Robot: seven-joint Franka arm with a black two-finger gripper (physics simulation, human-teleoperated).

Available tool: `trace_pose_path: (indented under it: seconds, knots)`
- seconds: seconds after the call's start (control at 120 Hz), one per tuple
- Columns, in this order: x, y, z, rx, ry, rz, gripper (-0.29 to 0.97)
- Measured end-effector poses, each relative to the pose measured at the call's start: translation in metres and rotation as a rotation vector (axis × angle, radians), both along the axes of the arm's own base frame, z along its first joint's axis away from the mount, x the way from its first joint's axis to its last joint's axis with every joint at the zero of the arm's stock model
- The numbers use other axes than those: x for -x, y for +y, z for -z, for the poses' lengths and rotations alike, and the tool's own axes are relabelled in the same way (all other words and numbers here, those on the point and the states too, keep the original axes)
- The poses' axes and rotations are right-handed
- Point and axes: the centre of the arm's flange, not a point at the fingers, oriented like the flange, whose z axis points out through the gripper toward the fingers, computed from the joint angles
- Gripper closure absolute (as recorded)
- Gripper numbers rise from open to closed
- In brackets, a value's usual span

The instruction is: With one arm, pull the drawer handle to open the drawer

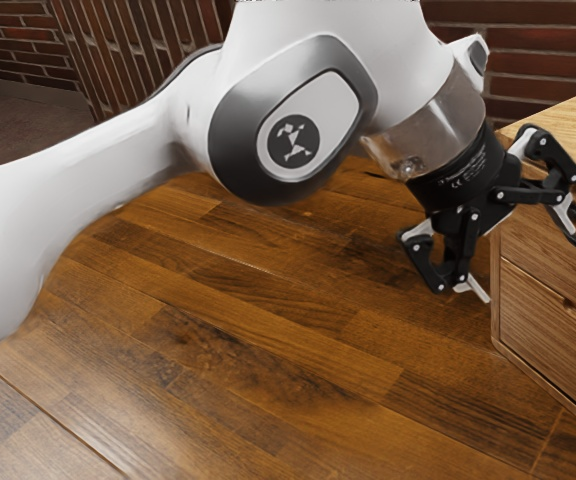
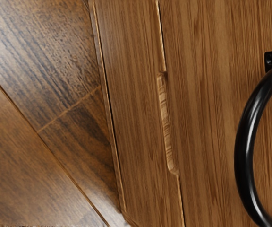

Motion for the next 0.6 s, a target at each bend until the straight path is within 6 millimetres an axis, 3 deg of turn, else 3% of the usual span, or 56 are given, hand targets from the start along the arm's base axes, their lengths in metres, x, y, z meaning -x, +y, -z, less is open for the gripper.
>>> trace_pose_path:
  seconds: [0.6]
  knots:
    - [-0.007,-0.019,0.011,0.073,0.041,-0.135,0.0]
